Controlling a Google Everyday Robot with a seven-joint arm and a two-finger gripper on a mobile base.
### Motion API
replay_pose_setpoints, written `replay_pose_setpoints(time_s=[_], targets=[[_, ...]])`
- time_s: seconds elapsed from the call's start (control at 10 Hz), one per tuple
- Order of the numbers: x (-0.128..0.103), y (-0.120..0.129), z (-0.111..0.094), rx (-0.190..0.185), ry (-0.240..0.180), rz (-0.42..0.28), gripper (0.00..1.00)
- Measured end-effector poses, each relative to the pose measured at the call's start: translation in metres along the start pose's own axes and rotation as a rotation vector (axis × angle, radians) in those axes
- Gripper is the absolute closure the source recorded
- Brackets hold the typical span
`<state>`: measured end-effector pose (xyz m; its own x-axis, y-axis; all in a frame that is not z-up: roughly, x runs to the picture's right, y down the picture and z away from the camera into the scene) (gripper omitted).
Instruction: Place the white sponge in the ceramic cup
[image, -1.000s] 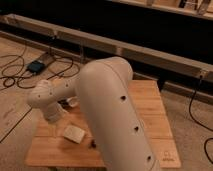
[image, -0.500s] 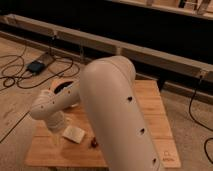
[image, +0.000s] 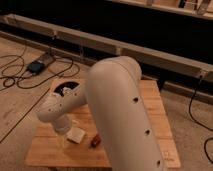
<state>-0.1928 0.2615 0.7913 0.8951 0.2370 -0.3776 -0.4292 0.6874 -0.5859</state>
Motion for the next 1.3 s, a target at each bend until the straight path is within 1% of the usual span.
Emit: replay_pose_setpoints(time_s=[0.2, 0.6, 0.7, 0.8, 0.9, 1.1, 1.2, 1.3], targets=[[-0.003, -0.003, 0.004, 0.0, -0.002, 0.005, 0.2], [-0.013, -0.006, 0.014, -0.006, 0.001, -0.007, 0.21], [-0.015, -0.008, 0.015, -0.006, 0.002, -0.006, 0.27], [-0.016, -0.01, 0.015, -0.004, 0.006, -0.005, 0.38], [-0.017, -0.011, 0.014, -0.006, 0.004, -0.003, 0.47], [-0.02, -0.015, 0.009, 0.0, -0.002, -0.007, 0.69], [-0.02, -0.015, 0.006, 0.001, -0.001, -0.012, 0.77], [-0.02, -0.015, 0.004, 0.002, 0.002, -0.019, 0.88]])
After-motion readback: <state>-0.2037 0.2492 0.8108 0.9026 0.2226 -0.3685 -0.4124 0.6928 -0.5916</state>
